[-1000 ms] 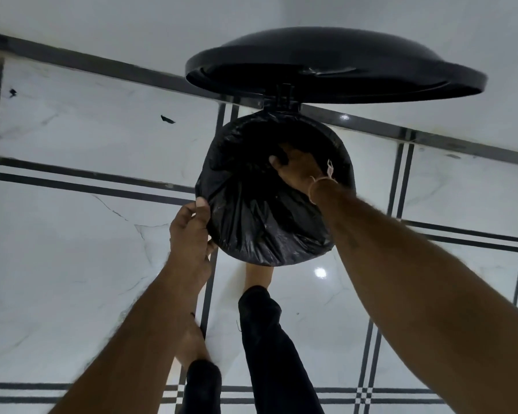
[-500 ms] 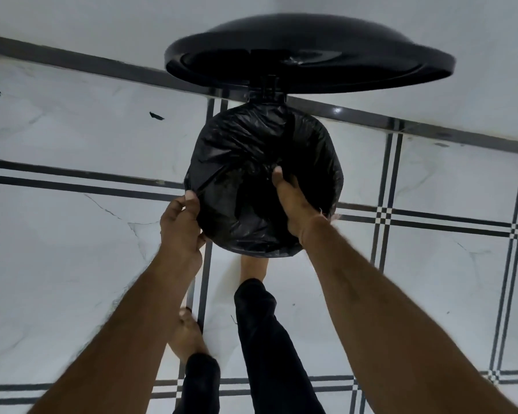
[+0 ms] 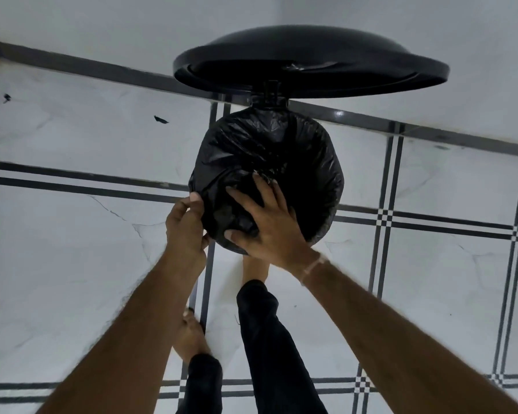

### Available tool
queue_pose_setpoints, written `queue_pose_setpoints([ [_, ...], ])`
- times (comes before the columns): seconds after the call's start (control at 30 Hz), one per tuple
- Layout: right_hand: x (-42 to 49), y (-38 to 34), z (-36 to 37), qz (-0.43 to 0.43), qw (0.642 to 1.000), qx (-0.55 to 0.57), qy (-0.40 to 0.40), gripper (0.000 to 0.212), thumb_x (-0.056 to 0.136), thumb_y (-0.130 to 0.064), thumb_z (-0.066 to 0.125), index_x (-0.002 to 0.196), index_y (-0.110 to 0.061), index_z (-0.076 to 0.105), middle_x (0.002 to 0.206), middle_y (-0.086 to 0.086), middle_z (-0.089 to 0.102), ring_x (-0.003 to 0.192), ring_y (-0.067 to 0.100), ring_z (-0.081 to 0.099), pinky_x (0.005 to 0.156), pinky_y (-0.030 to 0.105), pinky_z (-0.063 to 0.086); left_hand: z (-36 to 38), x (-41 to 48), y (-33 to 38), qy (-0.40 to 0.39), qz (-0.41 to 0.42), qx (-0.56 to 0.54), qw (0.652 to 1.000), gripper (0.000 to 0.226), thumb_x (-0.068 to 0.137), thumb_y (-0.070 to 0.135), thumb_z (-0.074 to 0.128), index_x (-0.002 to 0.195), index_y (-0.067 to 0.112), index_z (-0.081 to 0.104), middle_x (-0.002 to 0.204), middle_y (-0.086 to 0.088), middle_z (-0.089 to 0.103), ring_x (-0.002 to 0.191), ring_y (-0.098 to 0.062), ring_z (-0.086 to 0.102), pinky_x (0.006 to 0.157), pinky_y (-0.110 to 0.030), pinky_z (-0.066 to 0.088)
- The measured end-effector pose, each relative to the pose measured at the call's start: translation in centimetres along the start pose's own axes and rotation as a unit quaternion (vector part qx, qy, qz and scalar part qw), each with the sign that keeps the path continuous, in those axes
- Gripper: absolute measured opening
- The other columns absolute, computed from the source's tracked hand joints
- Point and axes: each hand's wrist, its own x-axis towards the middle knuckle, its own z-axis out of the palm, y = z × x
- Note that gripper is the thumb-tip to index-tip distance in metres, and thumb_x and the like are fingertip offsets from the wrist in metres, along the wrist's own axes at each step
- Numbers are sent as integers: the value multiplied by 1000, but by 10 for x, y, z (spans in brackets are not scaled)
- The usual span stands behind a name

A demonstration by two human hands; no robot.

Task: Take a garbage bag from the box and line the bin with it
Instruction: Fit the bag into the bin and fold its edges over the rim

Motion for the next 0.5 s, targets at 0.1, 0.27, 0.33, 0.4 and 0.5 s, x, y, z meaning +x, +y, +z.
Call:
queue_pose_setpoints([
  [0.1,55,10,20,-11,986,-153,-61,84,83,-67,63,158,-48,29,174,4,5,158,44,-2,113,80,20,-3,3,-3,-1,2,5,1000,24,106,34,55,118,17,64,111,-2,70,104,-20,66,82,-38,58],
  [0.27,111,25,25,32,973,-168,-153,77,91,-54,66,159,-39,33,170,10,20,155,43,16,125,50,26,-4,7,-7,-4,2,7,1000,19,107,31,54,115,19,65,111,0,72,110,-22,67,93,-44,57],
  [0.33,111,22,14,39,983,-101,-151,67,95,-44,65,156,-29,42,164,13,35,152,38,31,123,39,29,-4,7,-6,-5,2,5,1000,20,106,32,54,116,18,65,110,0,72,108,-21,67,94,-44,57],
  [0.4,92,16,-4,19,997,-45,-67,55,95,-40,63,148,-24,55,150,12,54,139,36,50,112,41,44,-3,4,-5,-6,1,5,1000,25,106,34,55,119,15,64,111,-1,72,107,-21,66,96,-46,56],
  [0.5,36,9,-30,-5,994,-87,66,68,91,-56,61,154,-37,44,160,1,42,149,34,36,109,57,43,-1,2,-1,-2,-2,-2,1000,27,106,34,55,121,13,64,111,-2,72,106,-22,67,92,-45,57],
])
